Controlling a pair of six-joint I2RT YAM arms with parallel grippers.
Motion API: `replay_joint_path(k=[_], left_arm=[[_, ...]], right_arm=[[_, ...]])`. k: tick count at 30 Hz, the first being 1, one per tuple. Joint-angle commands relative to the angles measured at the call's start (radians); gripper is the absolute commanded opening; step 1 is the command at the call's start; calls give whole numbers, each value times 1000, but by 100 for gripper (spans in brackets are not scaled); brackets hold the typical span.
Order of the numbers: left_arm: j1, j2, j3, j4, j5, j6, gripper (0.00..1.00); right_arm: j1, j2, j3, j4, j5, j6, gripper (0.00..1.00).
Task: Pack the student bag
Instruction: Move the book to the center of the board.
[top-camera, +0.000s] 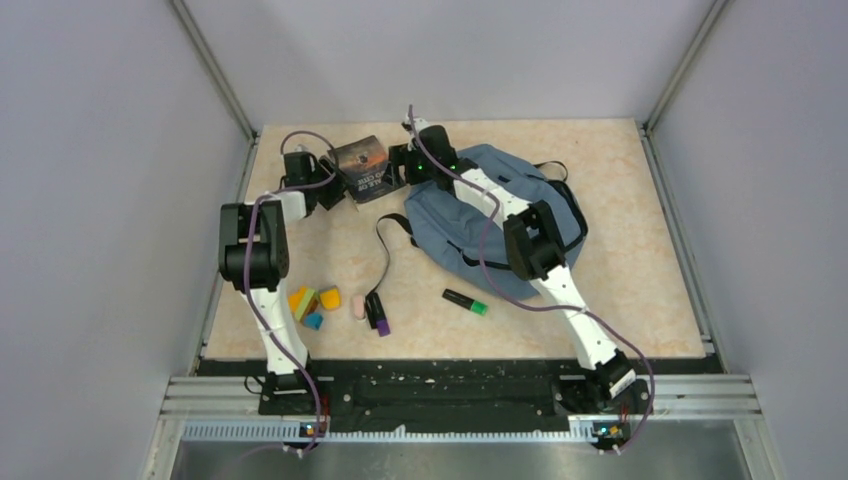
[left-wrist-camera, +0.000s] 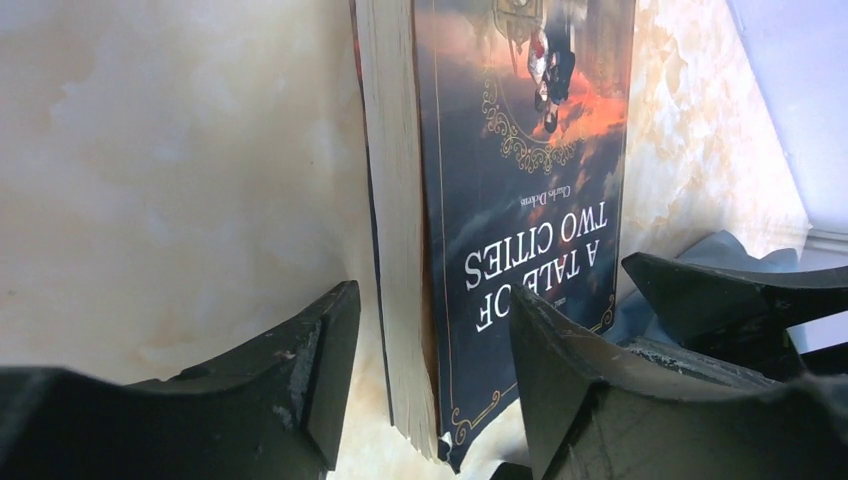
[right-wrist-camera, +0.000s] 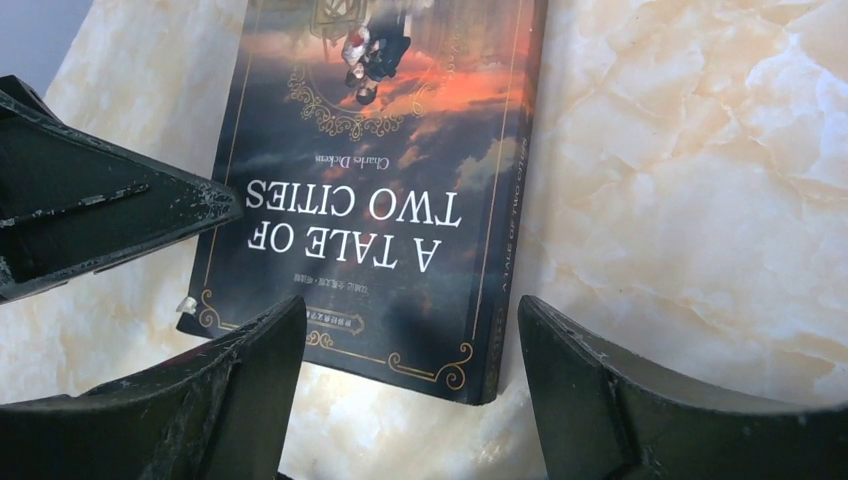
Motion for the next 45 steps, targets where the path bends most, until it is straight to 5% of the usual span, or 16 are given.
replay_joint_path(k=[1, 12, 21, 28, 35, 39, 45], left_arm=[[6, 23, 35, -17, 32, 19, 59], [-9, -95, -134, 14, 79, 30, 47], [-23, -331, -431, 52, 65, 66, 37], [-38, -595, -660, -10, 28, 105, 36], [-36, -855, -661, -262, -61, 182, 50], [-20, -906, -637, -312, -120, 194, 69], [52, -795, -598, -241, -59, 177, 74]], right_arm=[[7, 47, 45, -21, -5, 6, 75], [77, 42, 34, -112, -140, -38, 71], [151, -135, -196, -61, -136, -54, 41], [221, -325, -446, -39, -98, -57, 32], [230, -545, -719, 30, -27, -27, 43], [220, -552, -694, 3, 13, -41, 56], [173, -440, -568, -29, 7, 1, 65]])
